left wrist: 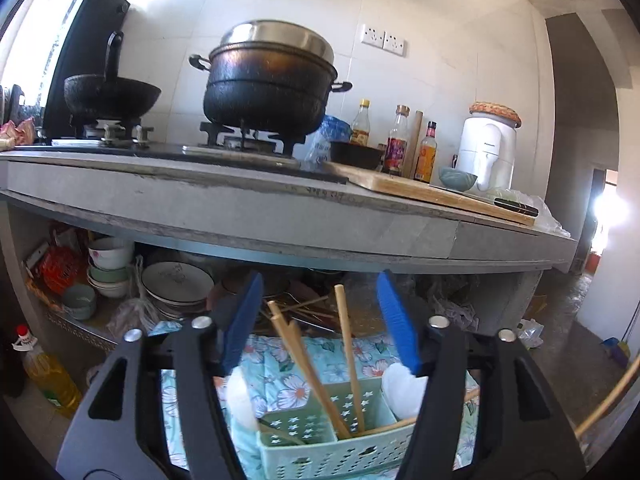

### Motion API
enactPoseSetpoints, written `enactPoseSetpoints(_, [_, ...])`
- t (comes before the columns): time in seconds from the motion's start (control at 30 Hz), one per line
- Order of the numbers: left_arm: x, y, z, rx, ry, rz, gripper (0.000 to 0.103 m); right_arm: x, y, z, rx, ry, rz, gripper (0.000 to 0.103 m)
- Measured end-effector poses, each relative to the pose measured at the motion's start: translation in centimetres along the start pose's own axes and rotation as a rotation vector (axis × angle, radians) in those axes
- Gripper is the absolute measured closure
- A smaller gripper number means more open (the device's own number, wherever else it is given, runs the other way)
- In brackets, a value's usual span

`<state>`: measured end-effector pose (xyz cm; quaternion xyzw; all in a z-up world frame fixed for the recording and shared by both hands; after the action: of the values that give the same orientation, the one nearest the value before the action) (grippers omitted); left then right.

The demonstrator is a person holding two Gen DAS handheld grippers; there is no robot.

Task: Organize utensils
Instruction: 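Open the left tool and release the chopstick into the holder while the right tool inserts its chopstick, then open the right tool and pull both tools back from the holder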

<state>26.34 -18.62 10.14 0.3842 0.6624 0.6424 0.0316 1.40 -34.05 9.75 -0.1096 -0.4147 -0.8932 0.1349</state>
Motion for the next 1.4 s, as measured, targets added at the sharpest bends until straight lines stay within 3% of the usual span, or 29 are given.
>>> enactPoseSetpoints(0.17, [3.2,-1.5,1.6,0.011,0.007,-0.001,0.03,-0.6,3.9,3.9,0.131,-0.027,-0.062,0.097])
enactPoseSetpoints(0.4, [5.7,-5.6,3.0,0.008,-0.024,0.083,0.02,-4.8,7.5,7.2,0.276,-0.141,-0.079,0.097])
enactPoseSetpoints(0.67, [6.8,-9.9,3.5,-0.015,-0.037,0.148,0.018,-10.0,7.8,8.7,0.407,-0.273,-0.062,0.097])
enactPoseSetpoints(0.87, [7.2,-11.9,4.0,-0.011,-0.024,0.166,0.017,-13.0,5.9,9.8,0.534,-0.335,-0.034,0.097])
enactPoseSetpoints(1.07, [7.4,-13.0,4.5,0.0,-0.008,0.192,0.014,-15.5,1.0,10.3,0.68,-0.229,0.141,0.095])
enactPoseSetpoints(1.1, [7.4,-13.1,4.5,0.002,-0.006,0.196,0.014,-15.3,0.8,10.2,0.674,-0.211,0.157,0.09])
enactPoseSetpoints(1.13, [7.5,-13.2,4.5,0.004,-0.002,0.199,0.014,-15.0,0.8,10.0,0.658,-0.198,0.163,0.079])
enactPoseSetpoints(1.2, [7.6,-13.3,4.4,0.007,0.001,0.202,0.013,-13.7,1.3,9.4,0.603,-0.159,0.157,0.07])
enactPoseSetpoints(1.4, [7.5,-13.7,3.6,0.006,0.0,0.216,0.012,-8.7,2.4,8.1,0.474,-0.094,0.109,0.063])
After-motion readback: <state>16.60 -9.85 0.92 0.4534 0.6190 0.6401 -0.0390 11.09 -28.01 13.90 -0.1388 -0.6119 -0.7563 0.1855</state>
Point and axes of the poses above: each gripper's, at about its wrist camera, not at the fingertips, and x roughly against the way its jaws point, z to its left, y to its top, the point moved 9 cm from there along -x, roughly the way its jaws point, and after that the axes turned 15 degrees about z, right-handed, at the moved point
